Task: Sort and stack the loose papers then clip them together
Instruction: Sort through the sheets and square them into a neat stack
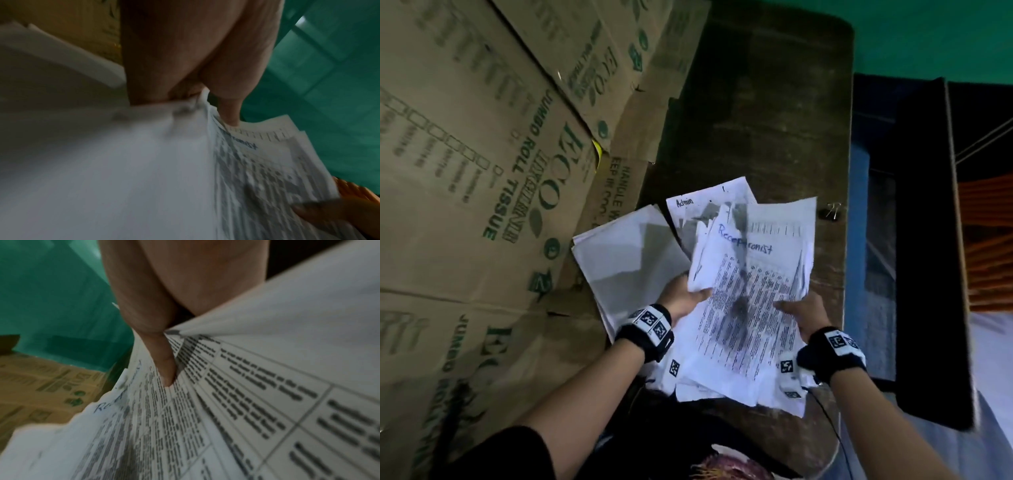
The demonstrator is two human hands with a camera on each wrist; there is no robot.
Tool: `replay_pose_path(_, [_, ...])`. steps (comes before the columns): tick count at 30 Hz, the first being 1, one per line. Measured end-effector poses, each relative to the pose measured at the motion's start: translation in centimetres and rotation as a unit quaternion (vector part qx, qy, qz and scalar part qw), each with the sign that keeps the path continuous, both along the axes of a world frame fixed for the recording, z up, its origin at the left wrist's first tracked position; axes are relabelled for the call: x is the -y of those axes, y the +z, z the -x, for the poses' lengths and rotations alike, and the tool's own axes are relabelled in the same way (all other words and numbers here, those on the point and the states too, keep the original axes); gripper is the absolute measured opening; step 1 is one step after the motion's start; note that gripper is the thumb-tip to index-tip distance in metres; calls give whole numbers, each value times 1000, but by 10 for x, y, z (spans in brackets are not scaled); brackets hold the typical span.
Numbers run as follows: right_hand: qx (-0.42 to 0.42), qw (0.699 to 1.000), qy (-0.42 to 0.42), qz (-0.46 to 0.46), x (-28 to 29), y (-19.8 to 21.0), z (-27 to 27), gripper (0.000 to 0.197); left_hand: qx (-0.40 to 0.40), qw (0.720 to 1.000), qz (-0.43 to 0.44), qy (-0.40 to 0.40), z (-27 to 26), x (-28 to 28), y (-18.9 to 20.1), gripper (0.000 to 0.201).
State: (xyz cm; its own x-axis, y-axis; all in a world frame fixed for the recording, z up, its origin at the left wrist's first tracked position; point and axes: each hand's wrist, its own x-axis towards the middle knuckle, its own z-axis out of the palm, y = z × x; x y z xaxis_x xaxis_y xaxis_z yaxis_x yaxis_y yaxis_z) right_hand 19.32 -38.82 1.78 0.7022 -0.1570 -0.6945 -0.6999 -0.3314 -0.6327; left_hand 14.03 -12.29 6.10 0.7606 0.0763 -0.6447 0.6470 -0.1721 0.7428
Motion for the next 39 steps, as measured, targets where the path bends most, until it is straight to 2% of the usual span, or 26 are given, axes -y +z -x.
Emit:
replay_pose_path(2, [31, 999, -11, -16, 5, 8, 1, 41, 12, 994, -113, 8, 4, -20, -3, 34])
replay_pose_path(3, [50, 998, -15, -20, 9, 11, 1, 38, 19, 979, -201, 30, 6, -34, -8, 39])
replay_pose_path(4, [63, 998, -21, -17, 12, 13, 2, 36, -11, 958, -278, 68, 11, -50, -12, 47])
replay_pose_path(5, [79, 996, -23, -22, 14, 17, 2, 34, -41, 942, -313, 110, 17, -64, -14, 55])
replay_pose_path(6, [88, 996, -24, -21, 16, 18, 2, 33, -87, 940, -299, 138, 24, -76, -22, 60])
replay_pose_path(8, [105, 994, -20, -33, 18, 19, 2, 37, -156, 951, -211, 164, 43, -94, -54, 68])
replay_pose_path(9, [110, 993, -17, -41, 16, 22, 3, 42, -184, 949, -167, 194, 55, -102, -77, 84])
replay_pose_path(10, [114, 992, -16, -44, 17, 20, 3, 46, -219, 937, -151, 226, 67, -105, -96, 109])
replay_pose_path(11, [115, 992, -15, -43, 15, 23, 4, 49, -258, 927, -135, 235, 78, -102, -98, 128])
replay_pose_path(12, [114, 992, -17, -45, 14, 22, 5, 50, -279, 919, -148, 235, 84, -95, -99, 138])
replay_pose_path(16, [89, 995, -9, -31, 12, 23, 5, 53, -281, 913, -213, 204, 87, -67, -69, 160])
replay_pose_path(17, [76, 997, -7, -18, 11, 24, 6, 54, -262, 919, -228, 188, 86, -64, -66, 160])
replay_pose_path(19, [73, 997, -2, -13, 10, 19, 6, 62, -256, 917, -240, 188, 85, -57, -53, 139])
replay_pose_path(21, [74, 997, 10, -10, 13, 8, 6, 78, -243, 915, -228, 228, 87, -58, -48, 122])
replay_pose_path(22, [73, 997, 20, -11, 10, 10, 8, 79, -229, 918, -217, 242, 88, -59, -43, 114])
replay_pose_path(23, [70, 997, 22, -15, 9, 13, 9, 71, -202, 922, -214, 252, 91, -64, -43, 99])
replay_pose_path(25, [68, 997, 40, -28, -2, 28, 14, 44, -149, 929, -207, 266, 100, -73, -30, 53])
replay_pose_path(26, [68, 996, 45, -30, -4, 28, 14, 36, -120, 933, -200, 275, 102, -77, -18, 39])
replay_pose_path(27, [62, 996, 50, -32, -6, 33, 16, 34, -78, 933, -201, 288, 103, -80, -6, 35])
replay_pose_path(29, [59, 996, 57, -36, -8, 33, 15, 33, 0, 924, -222, 312, 98, -85, 25, 39])
replay_pose_path(31, [52, 997, 55, -30, -7, 27, 10, 48, 50, 921, -258, 286, 94, -85, 61, 47])
replay_pose_path(32, [45, 997, 52, -32, -9, 27, 8, 52, 60, 921, -286, 256, 92, -81, 79, 47])
replay_pose_path(34, [54, 996, 49, -46, -17, 32, 8, 44, 94, 914, -349, 182, 90, -60, 114, 46])
replay_pose_path(36, [55, 995, 51, -68, -27, 43, 11, 41, 126, 911, -375, 115, 86, -23, 138, 55])
replay_pose_path(39, [65, 992, 60, -91, -41, 50, 17, 33, 130, 913, -387, -1, 78, 40, 133, 67])
